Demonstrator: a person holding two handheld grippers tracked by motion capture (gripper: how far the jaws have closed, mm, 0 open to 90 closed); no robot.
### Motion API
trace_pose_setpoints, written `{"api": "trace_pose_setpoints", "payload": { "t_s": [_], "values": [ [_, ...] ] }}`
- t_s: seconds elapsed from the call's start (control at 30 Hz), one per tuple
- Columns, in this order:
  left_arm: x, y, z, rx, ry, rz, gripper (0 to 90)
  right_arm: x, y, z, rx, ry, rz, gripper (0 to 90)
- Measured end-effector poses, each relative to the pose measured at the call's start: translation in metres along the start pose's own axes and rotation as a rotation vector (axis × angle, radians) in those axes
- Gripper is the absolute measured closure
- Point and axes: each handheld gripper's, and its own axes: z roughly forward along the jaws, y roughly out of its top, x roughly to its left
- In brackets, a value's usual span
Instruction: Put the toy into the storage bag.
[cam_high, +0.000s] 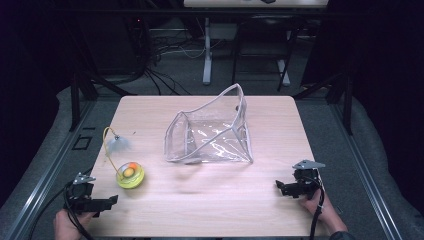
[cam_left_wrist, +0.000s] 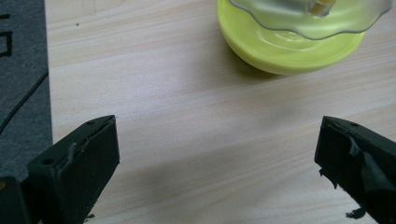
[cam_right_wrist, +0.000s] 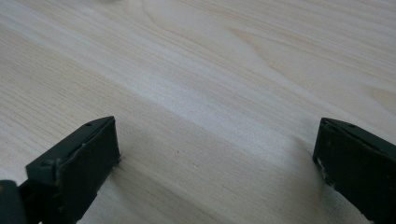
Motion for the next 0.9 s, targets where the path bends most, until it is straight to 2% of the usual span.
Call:
{"api": "trace_pose_setpoints", "payload": {
  "t_s": [0.33,0.63,0.9],
  "values": [
    [0.0,0.002,-0.002,0.014,-0.016,-0.011,0.1,0.0,0.0,0.0,0.001,0.0,-0.001,0.0],
    [-0.001,0.008,-0.013,-0.041,-0.027,-0.024,0.0,0.0,0.0,0.0,0.001,0.001,-0.001,0.0],
    [-0.006,0.019,-0.031,-0.134,-0.024,-0.022,0.0,0.0,0.0,0.0,0.002,0.0,0.0,0.0]
  ]
}}
